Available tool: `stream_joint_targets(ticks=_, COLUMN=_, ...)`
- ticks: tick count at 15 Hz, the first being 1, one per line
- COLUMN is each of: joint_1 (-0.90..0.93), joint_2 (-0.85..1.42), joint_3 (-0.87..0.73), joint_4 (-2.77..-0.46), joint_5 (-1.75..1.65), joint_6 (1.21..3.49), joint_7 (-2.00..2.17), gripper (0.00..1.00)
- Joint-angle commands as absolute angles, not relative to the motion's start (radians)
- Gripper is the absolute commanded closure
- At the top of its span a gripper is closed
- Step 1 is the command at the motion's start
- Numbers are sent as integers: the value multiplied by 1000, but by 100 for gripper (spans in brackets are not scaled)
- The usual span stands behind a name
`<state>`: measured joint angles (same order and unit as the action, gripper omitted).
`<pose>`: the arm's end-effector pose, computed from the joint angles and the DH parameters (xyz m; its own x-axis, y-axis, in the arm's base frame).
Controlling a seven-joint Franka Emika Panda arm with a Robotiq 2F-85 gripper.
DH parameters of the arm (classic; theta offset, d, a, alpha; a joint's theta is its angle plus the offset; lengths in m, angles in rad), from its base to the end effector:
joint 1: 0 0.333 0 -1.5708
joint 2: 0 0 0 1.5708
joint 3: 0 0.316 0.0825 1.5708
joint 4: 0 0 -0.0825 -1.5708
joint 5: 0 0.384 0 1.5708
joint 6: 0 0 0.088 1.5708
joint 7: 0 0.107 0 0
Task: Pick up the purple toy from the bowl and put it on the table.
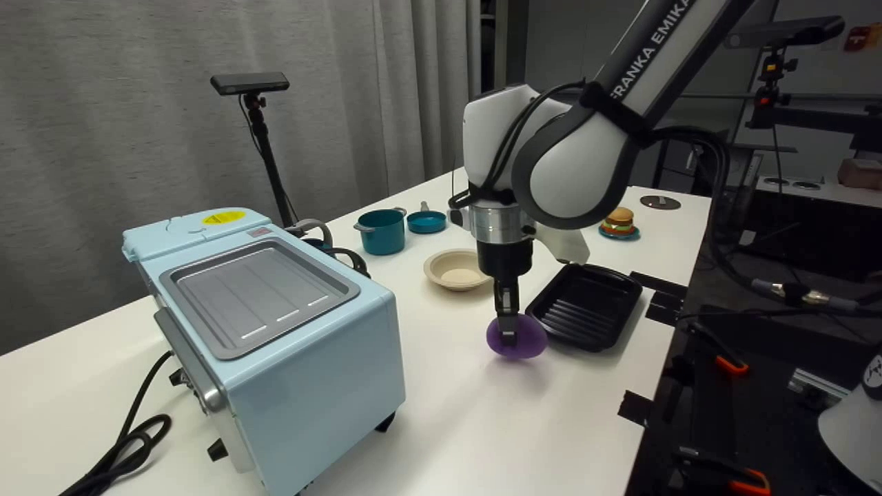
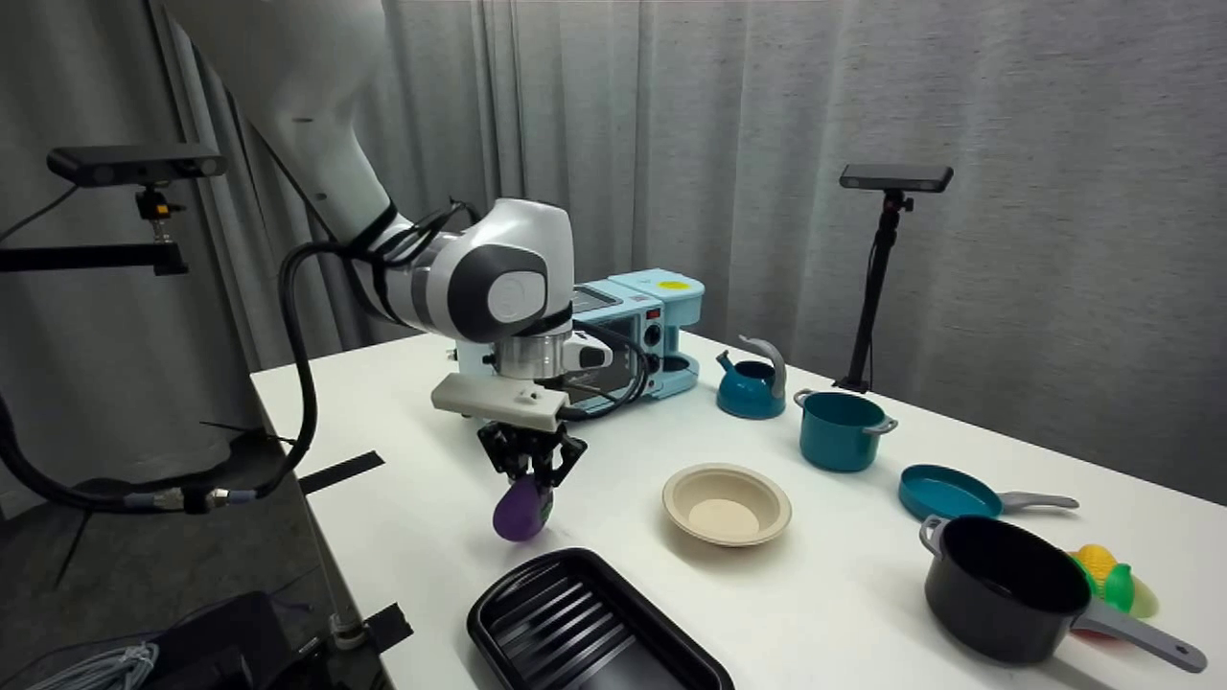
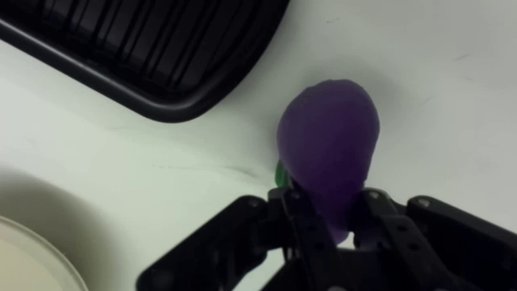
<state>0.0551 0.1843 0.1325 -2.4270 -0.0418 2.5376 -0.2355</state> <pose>0.4756 0.0923 0.2266 0.8949 0.4408 -0.0689 0.4406 -0.8975 -0.0196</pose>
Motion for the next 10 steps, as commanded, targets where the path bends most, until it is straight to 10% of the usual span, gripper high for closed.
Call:
stream_joint_targets(ticks=1, joint_1=58, joint_2=168, joint_3=142, joint_4=-2454, joint_5=-8, joint_6=2548, joint_7=-260, gripper=50)
stream_joint_targets(ticks=7, joint_1=29, joint_2=90, joint_3=158, joint_4=-2443, joint_5=162, joint_6=2410, joint_7=-409, gripper=6)
stream_joint_targets(ticks=10, joint_1=31, joint_2=24, joint_3=136, joint_4=-2434, joint_5=206, joint_6=2334, joint_7=-460, gripper=0)
